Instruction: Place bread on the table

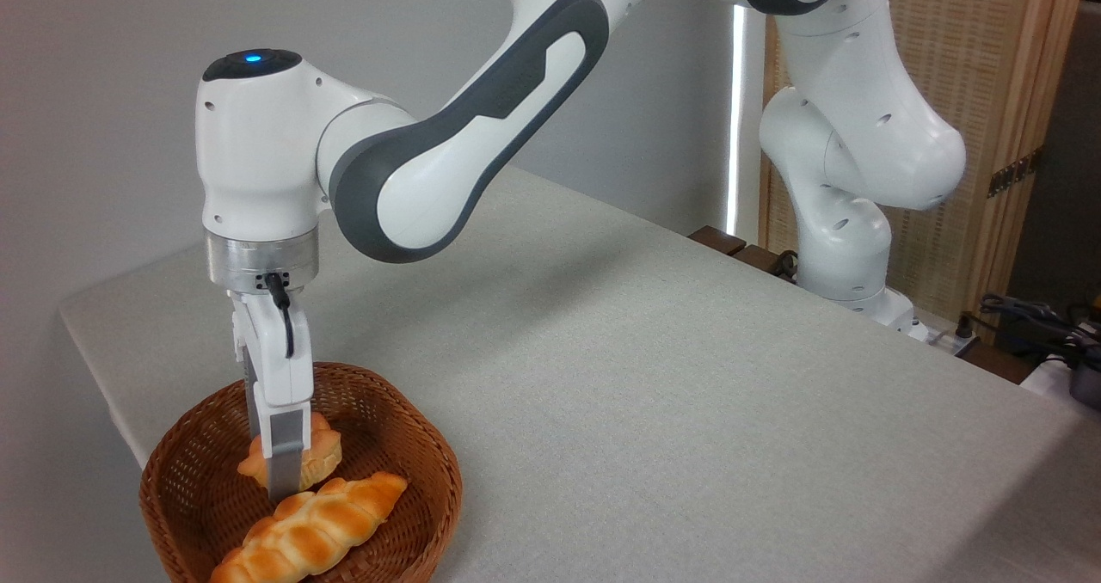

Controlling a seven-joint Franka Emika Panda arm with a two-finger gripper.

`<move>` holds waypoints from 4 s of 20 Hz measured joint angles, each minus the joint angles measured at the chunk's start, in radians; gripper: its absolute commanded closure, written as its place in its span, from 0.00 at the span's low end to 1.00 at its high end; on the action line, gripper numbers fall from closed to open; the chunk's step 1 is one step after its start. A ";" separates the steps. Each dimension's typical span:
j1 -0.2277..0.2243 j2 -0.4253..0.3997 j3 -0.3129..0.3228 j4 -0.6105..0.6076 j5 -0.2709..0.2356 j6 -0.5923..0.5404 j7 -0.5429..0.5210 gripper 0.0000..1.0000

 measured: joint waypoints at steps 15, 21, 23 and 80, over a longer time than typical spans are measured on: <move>0.001 -0.001 0.000 0.009 0.013 0.000 0.000 0.92; 0.003 -0.047 0.001 0.029 0.013 -0.004 0.000 0.92; 0.007 -0.079 0.005 0.030 0.013 -0.039 0.000 0.92; 0.113 -0.413 0.121 0.048 -0.111 -0.677 0.101 0.00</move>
